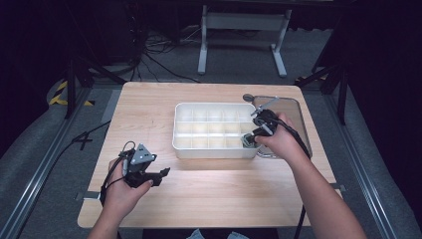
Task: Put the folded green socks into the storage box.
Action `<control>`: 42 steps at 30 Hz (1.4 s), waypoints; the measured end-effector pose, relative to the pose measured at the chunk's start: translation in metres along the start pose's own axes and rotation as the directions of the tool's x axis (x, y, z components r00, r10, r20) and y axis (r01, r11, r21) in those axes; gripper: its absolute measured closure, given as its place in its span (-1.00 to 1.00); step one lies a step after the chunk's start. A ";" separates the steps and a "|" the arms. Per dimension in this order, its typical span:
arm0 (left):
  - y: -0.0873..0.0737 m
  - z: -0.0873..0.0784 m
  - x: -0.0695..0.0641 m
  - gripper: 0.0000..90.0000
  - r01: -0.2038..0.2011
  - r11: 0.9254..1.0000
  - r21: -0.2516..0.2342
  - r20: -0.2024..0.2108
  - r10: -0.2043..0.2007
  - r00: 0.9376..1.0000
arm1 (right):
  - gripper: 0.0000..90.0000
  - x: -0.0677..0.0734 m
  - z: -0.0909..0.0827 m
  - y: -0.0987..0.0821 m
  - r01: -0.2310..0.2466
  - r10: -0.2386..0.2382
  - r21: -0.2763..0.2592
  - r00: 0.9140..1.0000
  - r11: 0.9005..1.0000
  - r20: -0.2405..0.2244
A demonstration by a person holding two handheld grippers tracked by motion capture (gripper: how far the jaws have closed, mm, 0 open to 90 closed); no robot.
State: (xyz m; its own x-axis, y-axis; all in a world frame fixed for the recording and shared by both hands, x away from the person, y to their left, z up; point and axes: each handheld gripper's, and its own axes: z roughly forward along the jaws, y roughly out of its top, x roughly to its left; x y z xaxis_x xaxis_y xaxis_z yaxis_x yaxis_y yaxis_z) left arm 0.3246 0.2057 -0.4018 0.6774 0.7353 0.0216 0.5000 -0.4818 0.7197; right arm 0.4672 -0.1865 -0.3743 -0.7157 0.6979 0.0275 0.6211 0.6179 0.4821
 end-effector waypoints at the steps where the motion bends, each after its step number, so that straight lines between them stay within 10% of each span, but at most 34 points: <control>1: 0.000 0.000 0.000 -0.21 -0.002 1.000 0.000 0.006 0.002 1.000 | 0.20 0.001 -0.005 -0.001 -0.002 0.002 -0.026 1.000 1.000 -0.004; 8: 0.003 -0.002 -0.002 -0.21 -0.001 1.000 -0.001 0.022 0.001 1.000 | 0.12 0.012 -0.035 -0.015 0.037 -0.042 -0.157 0.999 0.987 -0.026; 13: 0.007 -0.003 -0.006 -0.21 -0.018 1.000 0.023 0.055 0.016 0.998 | 0.07 0.030 -0.057 -0.035 0.130 -0.149 -0.254 0.987 0.958 -0.056; 21: 0.012 -0.006 -0.015 -0.21 -0.077 0.996 0.037 0.100 0.073 0.992 | -0.07 0.045 -0.068 -0.069 0.053 -0.100 -0.330 0.987 0.943 -0.127; 30: 0.013 -0.002 -0.016 -0.22 -0.077 0.994 0.073 0.152 0.065 0.986 | -0.26 0.053 -0.050 -0.098 0.060 -0.106 -0.302 0.985 0.951 -0.137; 42: 0.008 0.012 -0.011 -0.29 -0.075 0.987 0.142 0.181 0.049 0.982 | -0.34 0.058 -0.021 -0.130 0.178 -0.237 -0.269 0.949 0.947 -0.206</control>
State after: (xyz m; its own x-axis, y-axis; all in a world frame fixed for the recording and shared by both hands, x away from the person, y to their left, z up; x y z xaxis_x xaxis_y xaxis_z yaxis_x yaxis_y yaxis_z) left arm 0.3277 0.1885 -0.4049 0.7877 0.6121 -0.0695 0.5190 -0.5985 0.6102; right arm 0.3382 -0.2340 -0.4166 -0.8925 0.4415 0.0925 0.3747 0.6114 0.6969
